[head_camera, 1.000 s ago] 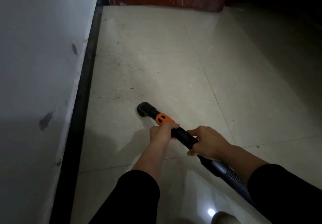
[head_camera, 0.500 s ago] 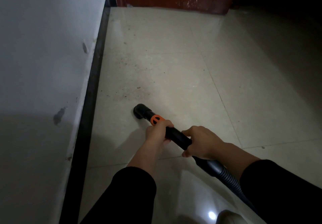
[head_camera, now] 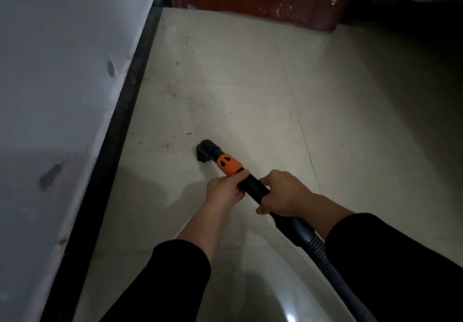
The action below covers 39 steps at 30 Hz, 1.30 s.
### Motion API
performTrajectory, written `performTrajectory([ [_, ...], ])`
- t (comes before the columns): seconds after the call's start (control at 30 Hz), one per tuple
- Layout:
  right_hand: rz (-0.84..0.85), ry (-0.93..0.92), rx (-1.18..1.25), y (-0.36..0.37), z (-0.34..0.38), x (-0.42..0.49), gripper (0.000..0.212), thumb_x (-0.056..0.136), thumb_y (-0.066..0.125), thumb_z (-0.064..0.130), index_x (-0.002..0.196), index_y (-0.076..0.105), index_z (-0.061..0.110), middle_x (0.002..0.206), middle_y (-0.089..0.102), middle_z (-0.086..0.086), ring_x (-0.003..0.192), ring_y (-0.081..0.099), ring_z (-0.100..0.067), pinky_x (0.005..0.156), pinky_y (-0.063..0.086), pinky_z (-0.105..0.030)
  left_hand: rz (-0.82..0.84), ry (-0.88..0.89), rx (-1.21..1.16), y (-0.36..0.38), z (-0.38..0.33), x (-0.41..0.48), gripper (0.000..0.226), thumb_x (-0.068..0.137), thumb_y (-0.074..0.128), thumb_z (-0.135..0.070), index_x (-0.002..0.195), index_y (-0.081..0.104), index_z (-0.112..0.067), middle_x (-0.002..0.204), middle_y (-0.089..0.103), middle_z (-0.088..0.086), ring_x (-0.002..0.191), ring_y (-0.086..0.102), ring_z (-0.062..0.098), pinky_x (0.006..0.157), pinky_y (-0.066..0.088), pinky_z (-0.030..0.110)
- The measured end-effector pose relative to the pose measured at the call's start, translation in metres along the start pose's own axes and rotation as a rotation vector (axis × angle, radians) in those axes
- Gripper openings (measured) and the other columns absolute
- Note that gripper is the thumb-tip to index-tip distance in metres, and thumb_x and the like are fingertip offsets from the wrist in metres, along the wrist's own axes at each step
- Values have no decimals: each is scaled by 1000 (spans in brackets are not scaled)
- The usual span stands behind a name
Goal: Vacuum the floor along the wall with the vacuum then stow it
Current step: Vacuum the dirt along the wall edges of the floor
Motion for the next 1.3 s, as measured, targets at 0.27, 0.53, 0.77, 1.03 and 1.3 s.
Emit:
performTrajectory([
  [0.27,7,-14,90,-33,-27,34,42,69,83,24,105,67,9,73,57,1,75,61,-21,63,43,-25,-82,48,23,41,-19,16,13,85,72,-11,82,62,-3,91,65,18,75,65,20,66,55,21],
  [0.53,1,2,197,-43,-48,51,46,70,80,22,112,63,10,84,58,-3,79,61,-23,66,47,-27,-148,47,26,72,-28,22,9,88,68,-7,88,61,-1,90,66,17,74,66,22,62,53,24],
  [0.77,-22,16,230,-47,-41,69,38,66,80,22,101,69,12,79,61,-2,81,64,-25,64,45,-26,-144,74,24,70,-40,41,7,88,68,-8,86,63,-4,95,68,20,79,67,26,70,55,29],
  [1.03,10,29,275,-47,-27,76,23,72,75,15,94,72,12,73,62,-3,73,63,-22,59,48,-26,-132,74,-23,58,-47,56,11,83,73,-9,90,68,-2,96,70,20,90,69,31,75,56,32],
  [1.3,45,0,277,-41,-19,72,30,68,78,14,98,75,14,75,66,-5,70,63,-18,68,52,-27,-131,20,-75,43,-37,55,19,79,76,-11,90,65,-1,93,70,21,81,66,29,82,56,39],
])
Point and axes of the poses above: each hand's wrist, its own x-axis towards the middle knuckle, its own y-axis out of the palm, z = x × y, the point moved 10 cm from there along x, towards the middle knuckle
